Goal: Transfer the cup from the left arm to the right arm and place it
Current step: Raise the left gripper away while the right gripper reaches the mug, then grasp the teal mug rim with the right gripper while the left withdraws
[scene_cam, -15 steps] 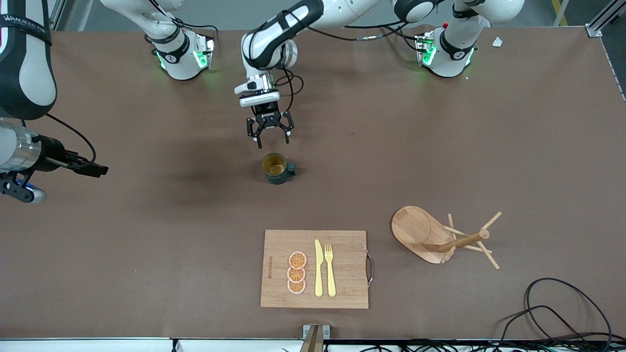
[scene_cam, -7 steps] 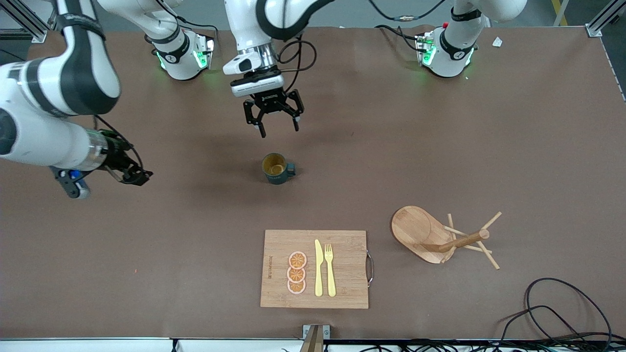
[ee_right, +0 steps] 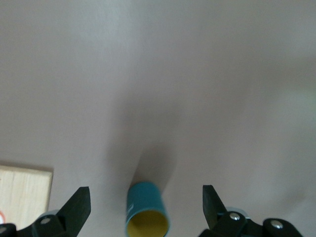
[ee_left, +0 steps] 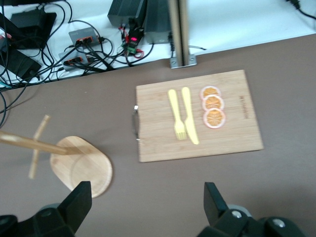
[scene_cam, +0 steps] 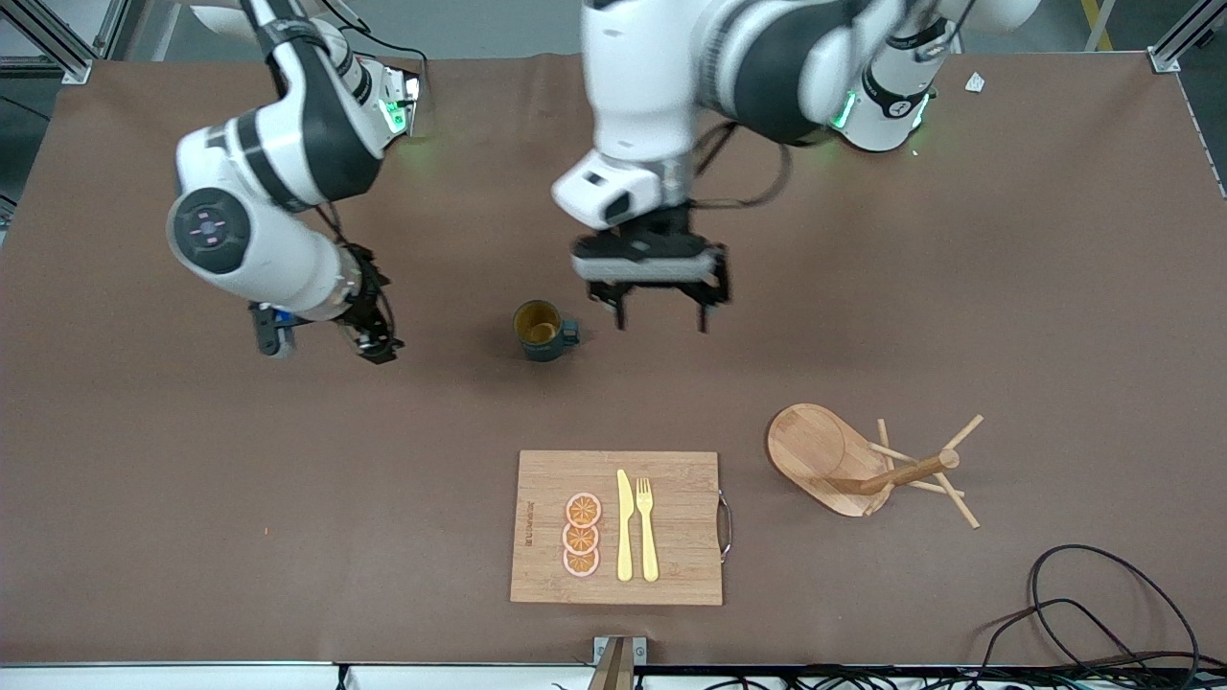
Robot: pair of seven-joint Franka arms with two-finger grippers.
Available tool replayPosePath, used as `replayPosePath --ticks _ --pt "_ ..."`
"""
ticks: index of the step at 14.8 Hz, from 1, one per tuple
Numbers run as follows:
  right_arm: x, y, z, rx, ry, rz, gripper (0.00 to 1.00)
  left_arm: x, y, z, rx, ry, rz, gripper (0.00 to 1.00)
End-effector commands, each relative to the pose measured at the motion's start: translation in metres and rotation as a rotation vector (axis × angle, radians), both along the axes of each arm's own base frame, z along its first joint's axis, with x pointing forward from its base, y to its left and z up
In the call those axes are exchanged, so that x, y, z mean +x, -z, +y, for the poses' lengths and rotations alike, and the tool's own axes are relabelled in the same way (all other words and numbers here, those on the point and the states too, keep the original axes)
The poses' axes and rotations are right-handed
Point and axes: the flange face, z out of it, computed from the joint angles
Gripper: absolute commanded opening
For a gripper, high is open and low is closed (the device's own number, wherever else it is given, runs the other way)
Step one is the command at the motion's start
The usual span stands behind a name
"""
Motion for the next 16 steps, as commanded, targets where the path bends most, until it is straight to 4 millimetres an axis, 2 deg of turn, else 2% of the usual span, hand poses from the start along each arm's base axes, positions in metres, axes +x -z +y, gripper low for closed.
replayPosePath --ticks 1,4,7,8,9,11,13,15,16 --pt "-0.024 0.016 0.040 0.007 0.129 -0.023 1.00 0.029 -0.026 0.069 -0.032 0.042 0.065 1.00" --pt "-0.052 0.042 0.087 0.009 0.217 -0.065 1.00 0.043 -0.054 0.146 -0.013 0.043 0.160 1.00" --pt "-0.065 0.071 0.114 -0.007 0.218 -0.056 1.00 0.052 -0.070 0.213 -0.032 0.032 0.243 1.00" --pt "-0.069 0.078 0.125 -0.006 0.228 -0.063 1.00 0.052 -0.068 0.232 -0.021 0.047 0.268 1.00" --pt "-0.072 0.085 0.130 -0.006 0.235 -0.070 1.00 0.051 -0.077 0.253 -0.014 0.045 0.260 1.00" --pt "-0.084 0.100 0.144 -0.005 0.211 -0.077 1.00 0.051 -0.077 0.289 -0.044 0.013 0.290 1.00" --pt "-0.088 0.119 0.145 -0.012 0.208 -0.077 1.00 0.047 -0.080 0.313 -0.086 -0.052 0.331 1.00" --pt "-0.100 0.138 0.150 -0.009 0.194 -0.089 0.98 0.047 -0.087 0.349 -0.126 -0.103 0.354 1.00" --pt "-0.104 0.148 0.151 -0.011 0.188 -0.091 0.97 0.043 -0.091 0.356 -0.135 -0.107 0.359 1.00"
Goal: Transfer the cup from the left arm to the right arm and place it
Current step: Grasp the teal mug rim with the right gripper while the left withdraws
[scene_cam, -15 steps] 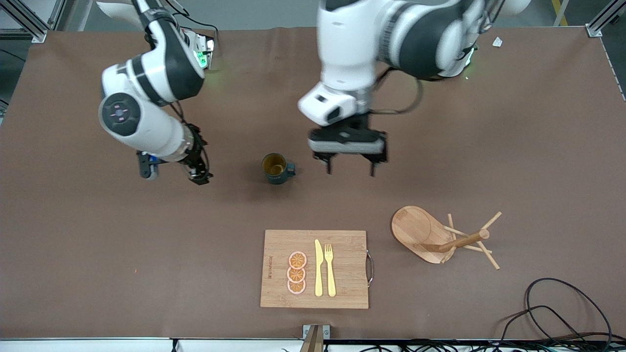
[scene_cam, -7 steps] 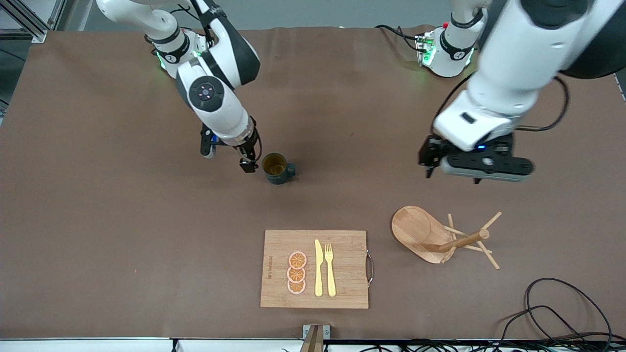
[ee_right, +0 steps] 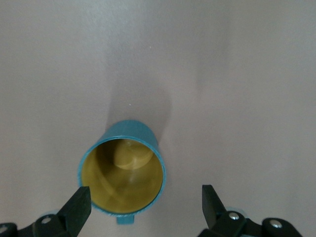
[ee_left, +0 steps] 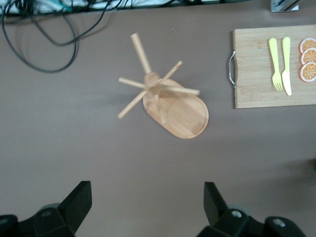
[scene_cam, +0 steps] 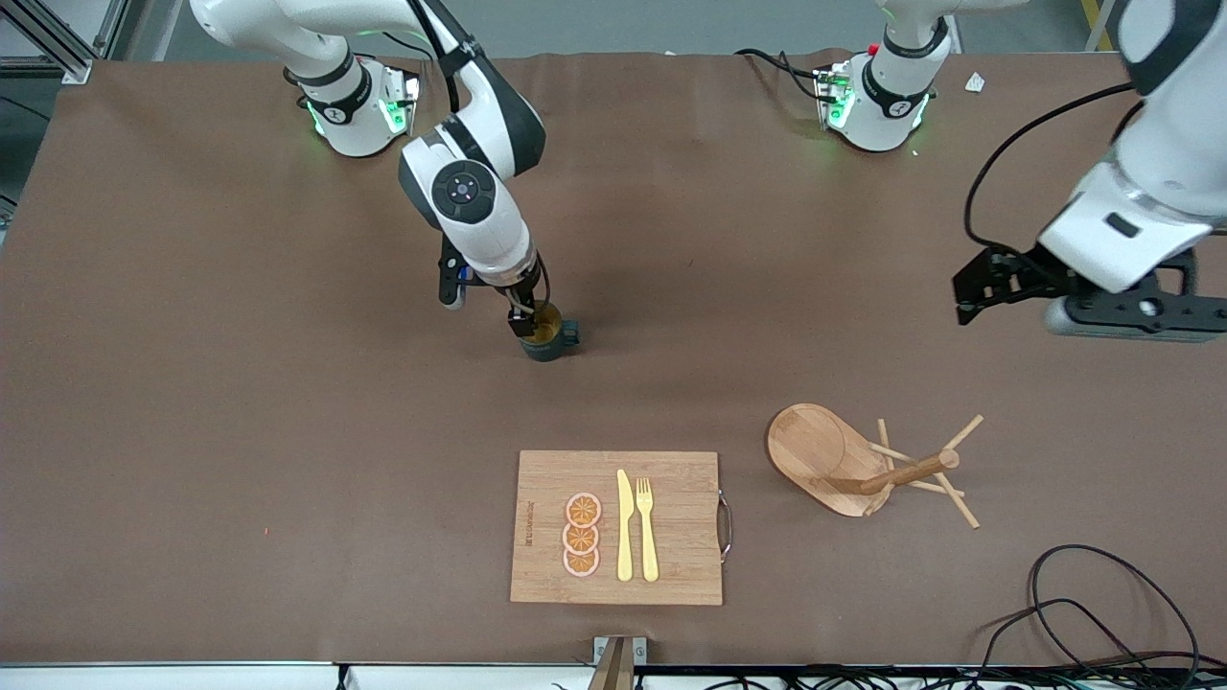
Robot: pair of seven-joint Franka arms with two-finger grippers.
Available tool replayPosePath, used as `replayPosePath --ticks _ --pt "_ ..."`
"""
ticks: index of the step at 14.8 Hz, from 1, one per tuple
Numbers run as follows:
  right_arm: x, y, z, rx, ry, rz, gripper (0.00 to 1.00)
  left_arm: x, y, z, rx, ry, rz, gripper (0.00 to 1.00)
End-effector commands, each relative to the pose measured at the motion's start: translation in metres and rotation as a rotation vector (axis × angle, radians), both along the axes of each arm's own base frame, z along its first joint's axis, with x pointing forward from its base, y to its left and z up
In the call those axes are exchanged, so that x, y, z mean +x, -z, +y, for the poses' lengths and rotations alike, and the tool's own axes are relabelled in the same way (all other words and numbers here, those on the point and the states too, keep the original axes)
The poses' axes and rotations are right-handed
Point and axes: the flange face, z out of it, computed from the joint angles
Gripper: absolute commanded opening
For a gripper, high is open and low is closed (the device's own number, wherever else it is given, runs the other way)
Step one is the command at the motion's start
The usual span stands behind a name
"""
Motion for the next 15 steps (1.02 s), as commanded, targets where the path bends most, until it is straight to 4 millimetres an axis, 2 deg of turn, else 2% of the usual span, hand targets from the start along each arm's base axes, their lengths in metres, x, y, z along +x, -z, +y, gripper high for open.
replayPosePath --ticks 1,3,6,7,8,10,11,13,15 --pt "-0.017 0.023 0.001 0.000 0.008 0.000 0.97 -0.015 -0.011 0.022 -0.023 -0.018 0.021 1.00" --pt "-0.017 0.028 0.001 -0.005 0.007 0.003 0.90 -0.011 -0.011 0.041 -0.019 0.002 0.019 1.00" --pt "-0.016 0.034 0.001 -0.004 0.007 -0.004 0.81 -0.009 -0.011 0.052 -0.006 0.017 0.016 1.00" --pt "-0.017 0.040 0.003 -0.005 0.000 -0.007 0.70 -0.008 -0.013 0.060 -0.004 0.001 0.012 1.00" --pt "-0.017 0.042 0.005 -0.007 -0.003 -0.006 0.51 -0.008 -0.020 0.072 -0.004 -0.022 -0.001 1.00" --pt "-0.016 0.042 0.003 -0.009 0.001 -0.003 0.14 -0.011 -0.019 0.072 -0.005 -0.022 0.028 1.00" --pt "-0.016 0.042 0.002 -0.012 0.003 0.002 0.02 -0.012 -0.020 0.069 -0.004 -0.017 0.034 1.00" --pt "-0.014 0.042 0.000 -0.011 -0.004 0.001 0.00 -0.014 -0.018 0.049 -0.001 0.007 0.048 1.00" --pt "-0.013 0.039 -0.002 -0.016 -0.044 0.010 0.00 -0.010 -0.011 0.046 0.004 0.000 0.060 1.00"
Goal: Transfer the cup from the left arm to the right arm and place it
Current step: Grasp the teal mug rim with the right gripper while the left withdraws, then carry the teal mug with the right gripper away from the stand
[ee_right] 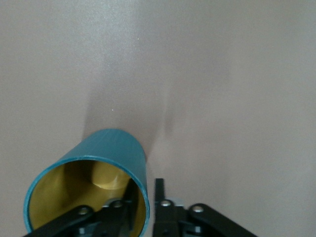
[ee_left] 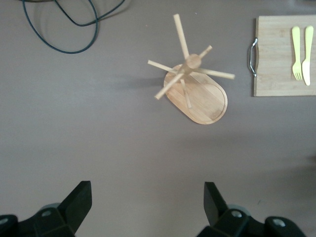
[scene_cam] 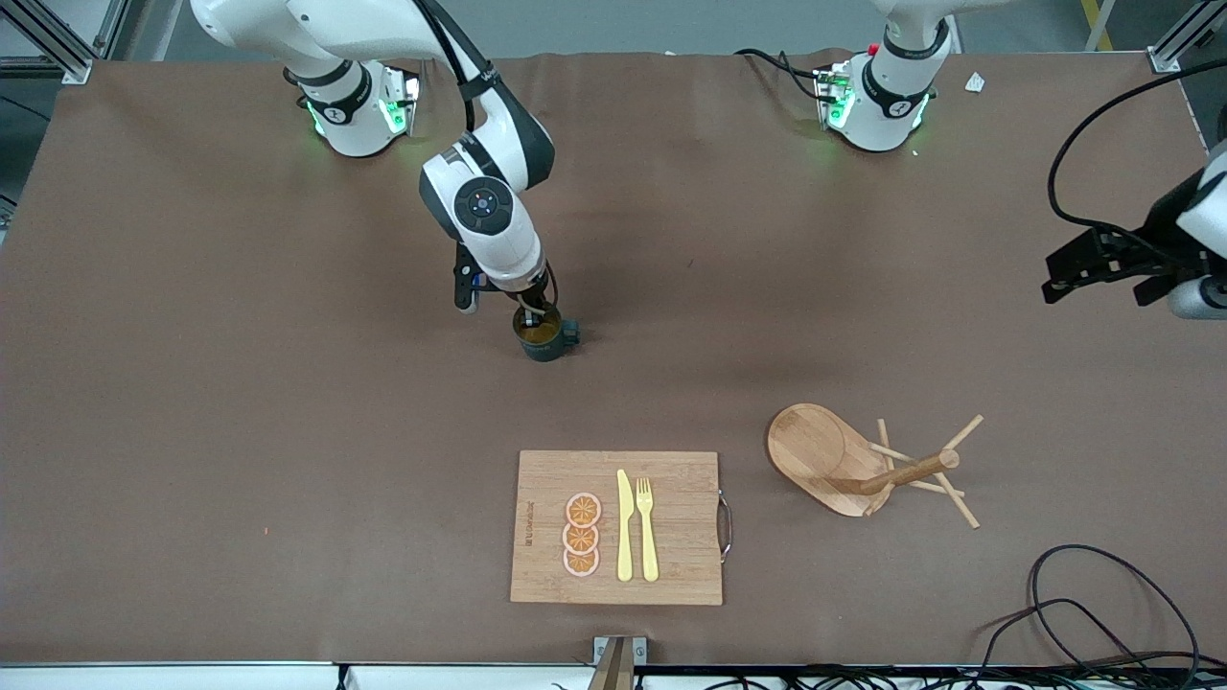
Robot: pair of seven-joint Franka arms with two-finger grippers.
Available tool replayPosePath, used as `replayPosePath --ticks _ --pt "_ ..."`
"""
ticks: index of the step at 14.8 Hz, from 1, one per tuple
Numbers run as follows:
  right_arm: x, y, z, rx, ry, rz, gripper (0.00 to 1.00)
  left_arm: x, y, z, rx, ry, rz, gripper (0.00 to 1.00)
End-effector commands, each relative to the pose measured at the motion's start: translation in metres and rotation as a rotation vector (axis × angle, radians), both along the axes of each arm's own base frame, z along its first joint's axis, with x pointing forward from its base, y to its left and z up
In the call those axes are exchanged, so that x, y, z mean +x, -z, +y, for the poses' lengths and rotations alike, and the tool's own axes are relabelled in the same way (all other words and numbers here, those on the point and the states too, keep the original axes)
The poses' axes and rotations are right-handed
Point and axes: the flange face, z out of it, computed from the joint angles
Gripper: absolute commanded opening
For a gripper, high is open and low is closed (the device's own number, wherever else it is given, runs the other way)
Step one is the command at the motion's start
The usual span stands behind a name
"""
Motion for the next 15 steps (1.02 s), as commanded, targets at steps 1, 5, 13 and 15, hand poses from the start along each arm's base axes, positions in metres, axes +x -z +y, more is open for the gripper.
replayPosePath --ticks 1,5,13,15 --pt "0.001 -0.008 -0.009 -0.003 -0.084 0.021 0.00 0.000 0.002 0.002 0.003 -0.005 0.016 1.00" --pt "0.015 -0.036 -0.042 0.017 -0.350 0.052 0.00 -0.001 0.002 -0.001 0.008 0.000 0.021 1.00" --pt "0.048 -0.082 -0.183 0.111 -0.903 0.036 0.00 -0.007 -0.009 0.003 0.008 -0.006 0.004 1.00" --pt "0.058 -0.083 -0.221 0.129 -1.106 0.049 0.00 -0.006 -0.008 0.003 0.011 -0.021 0.005 1.00"
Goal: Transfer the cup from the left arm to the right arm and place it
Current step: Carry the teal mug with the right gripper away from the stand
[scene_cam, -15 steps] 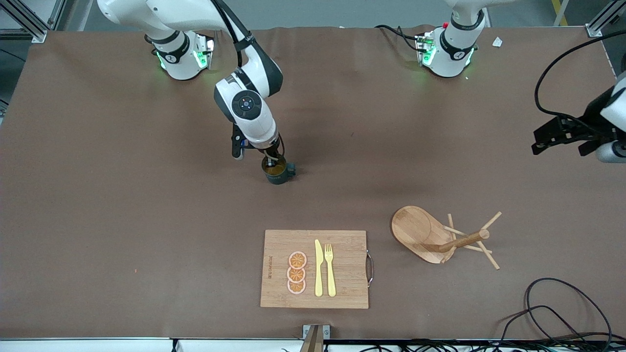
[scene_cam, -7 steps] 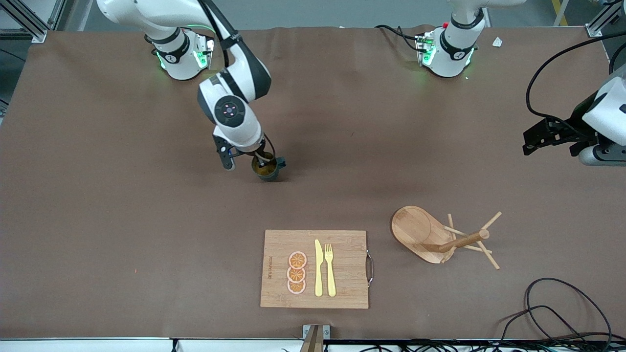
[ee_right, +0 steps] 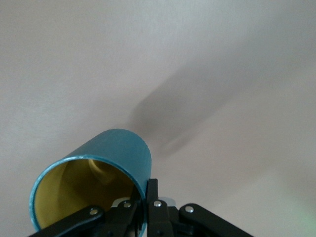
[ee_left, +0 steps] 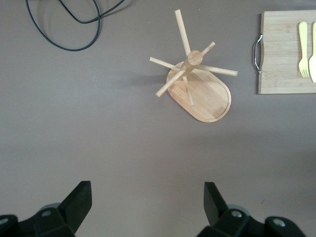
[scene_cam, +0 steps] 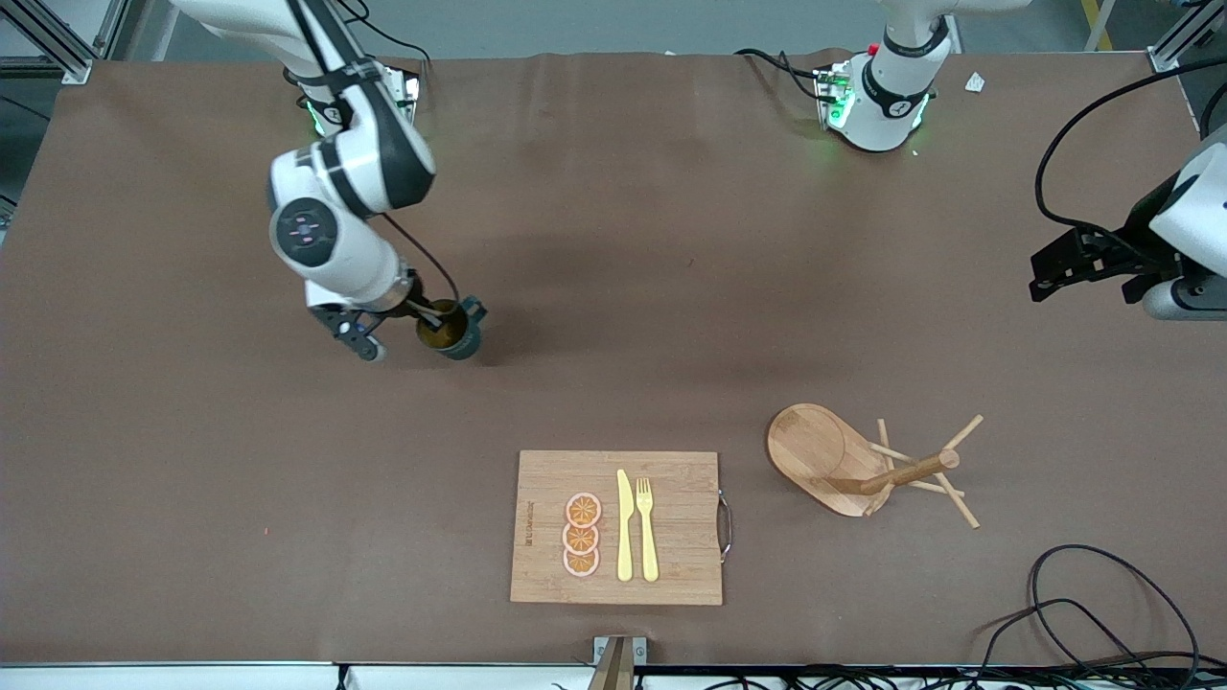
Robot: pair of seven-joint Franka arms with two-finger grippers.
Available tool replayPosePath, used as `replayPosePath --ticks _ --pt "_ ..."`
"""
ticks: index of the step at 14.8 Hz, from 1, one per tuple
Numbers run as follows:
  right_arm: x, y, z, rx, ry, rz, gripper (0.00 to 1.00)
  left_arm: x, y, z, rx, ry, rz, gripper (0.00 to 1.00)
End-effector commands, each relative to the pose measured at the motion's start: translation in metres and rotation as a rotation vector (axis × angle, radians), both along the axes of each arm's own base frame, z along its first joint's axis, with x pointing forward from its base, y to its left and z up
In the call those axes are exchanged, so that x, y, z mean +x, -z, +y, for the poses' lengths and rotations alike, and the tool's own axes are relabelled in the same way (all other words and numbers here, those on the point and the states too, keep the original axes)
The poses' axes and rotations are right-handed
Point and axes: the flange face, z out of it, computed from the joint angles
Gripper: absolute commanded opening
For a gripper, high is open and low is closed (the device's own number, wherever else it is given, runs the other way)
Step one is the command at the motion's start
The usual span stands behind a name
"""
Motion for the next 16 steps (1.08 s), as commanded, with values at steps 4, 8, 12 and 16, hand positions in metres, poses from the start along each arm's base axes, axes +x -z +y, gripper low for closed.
replayPosePath --ticks 4,8,12,16 --pt "0.015 -0.003 -0.130 0.088 -0.603 0.007 0.00 -0.007 -0.010 -0.005 -0.019 -0.065 0.000 1.00" --pt "0.029 -0.009 -0.222 0.062 -1.010 0.001 0.00 -0.006 -0.009 0.002 -0.017 -0.056 0.002 1.00" --pt "0.037 0.007 -0.264 0.060 -1.284 -0.006 0.00 -0.005 -0.007 0.000 -0.017 -0.053 0.005 1.00" --pt "0.047 0.029 -0.276 0.081 -1.572 -0.031 0.00 -0.005 -0.006 0.001 -0.017 -0.052 0.006 1.00"
